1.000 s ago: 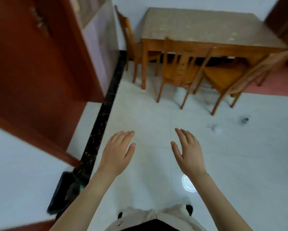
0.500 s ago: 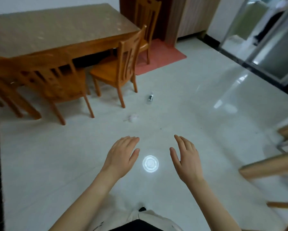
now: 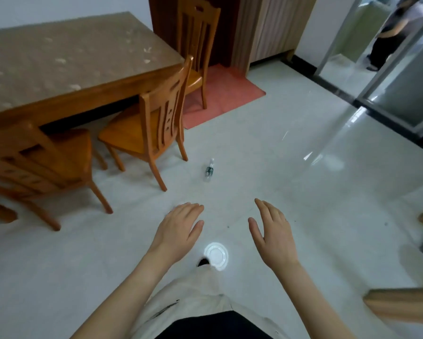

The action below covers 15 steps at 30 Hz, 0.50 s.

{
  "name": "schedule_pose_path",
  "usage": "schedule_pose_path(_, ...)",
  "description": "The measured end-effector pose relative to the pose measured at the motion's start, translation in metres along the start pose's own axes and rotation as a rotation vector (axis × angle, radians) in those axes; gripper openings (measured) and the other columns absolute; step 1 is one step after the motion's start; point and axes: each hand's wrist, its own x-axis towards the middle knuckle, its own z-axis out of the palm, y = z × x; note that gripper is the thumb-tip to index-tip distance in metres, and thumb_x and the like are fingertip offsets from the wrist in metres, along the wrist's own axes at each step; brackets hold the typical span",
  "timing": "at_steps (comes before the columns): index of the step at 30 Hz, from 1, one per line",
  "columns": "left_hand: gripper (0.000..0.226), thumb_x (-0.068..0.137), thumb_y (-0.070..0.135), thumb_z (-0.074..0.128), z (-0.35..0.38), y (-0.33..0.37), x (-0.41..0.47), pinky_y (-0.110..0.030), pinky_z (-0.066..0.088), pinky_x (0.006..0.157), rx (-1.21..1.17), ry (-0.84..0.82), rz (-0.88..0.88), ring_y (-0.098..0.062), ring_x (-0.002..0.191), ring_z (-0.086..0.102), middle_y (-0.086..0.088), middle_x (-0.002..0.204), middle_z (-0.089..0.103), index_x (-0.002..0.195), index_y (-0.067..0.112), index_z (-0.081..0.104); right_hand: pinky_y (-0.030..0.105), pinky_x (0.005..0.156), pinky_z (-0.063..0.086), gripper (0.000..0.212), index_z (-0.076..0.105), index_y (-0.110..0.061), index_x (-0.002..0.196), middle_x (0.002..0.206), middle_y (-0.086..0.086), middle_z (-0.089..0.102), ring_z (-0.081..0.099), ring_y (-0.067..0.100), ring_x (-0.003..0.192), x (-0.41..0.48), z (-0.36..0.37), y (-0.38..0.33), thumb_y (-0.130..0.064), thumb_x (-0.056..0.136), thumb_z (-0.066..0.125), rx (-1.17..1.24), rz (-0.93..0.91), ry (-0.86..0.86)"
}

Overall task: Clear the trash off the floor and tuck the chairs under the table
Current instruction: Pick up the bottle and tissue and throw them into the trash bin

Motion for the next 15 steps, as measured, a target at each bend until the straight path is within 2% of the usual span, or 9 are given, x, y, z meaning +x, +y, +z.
schedule_pose_path(3, 0.045, 0.095, 0.035, 0.037, -0.015, -0.025, 0.082, -0.035, 0.043, 0.1, 0.0, 0.034, 0.001, -0.025, 0.116, 0.057, -0.006, 0.123, 0.063, 0.124, 0.009, 0.06, 0.04, 0.107, 0.038, 0.061, 0.044, -0.014, 0.144, 0.141, 0.006, 0.051, 0.045, 0.025, 0.131, 0.08, -0.012, 0.004, -0.05, 0.096, 0.03, -0.001, -0.005, 0.019)
schedule_pose_path(7, 0.048, 0.094, 0.038, 0.035, -0.026, -0.047, 0.168, -0.029, 0.038, 0.1, -0.035, 0.093, -0.077, -0.019, 0.119, 0.052, -0.002, 0.126, 0.061, 0.126, 0.011, 0.059, 0.04, 0.106, 0.039, 0.059, 0.045, -0.013, 0.143, 0.141, 0.007, 0.051, 0.044, 0.024, 0.131, 0.177, -0.024, 0.012, -0.048, 0.097, 0.032, -0.001, -0.049, 0.012)
schedule_pose_path(15, 0.053, 0.09, 0.045, 0.042, 0.028, -0.1, 0.295, -0.029, 0.037, 0.103, -0.064, 0.131, -0.348, -0.016, 0.125, 0.048, 0.0, 0.133, 0.058, 0.131, 0.015, 0.056, 0.041, 0.104, 0.039, 0.055, 0.045, -0.01, 0.141, 0.142, 0.013, 0.049, 0.046, 0.03, 0.129, 0.38, 0.024, 0.063, -0.041, 0.096, 0.04, -0.029, -0.248, -0.193)
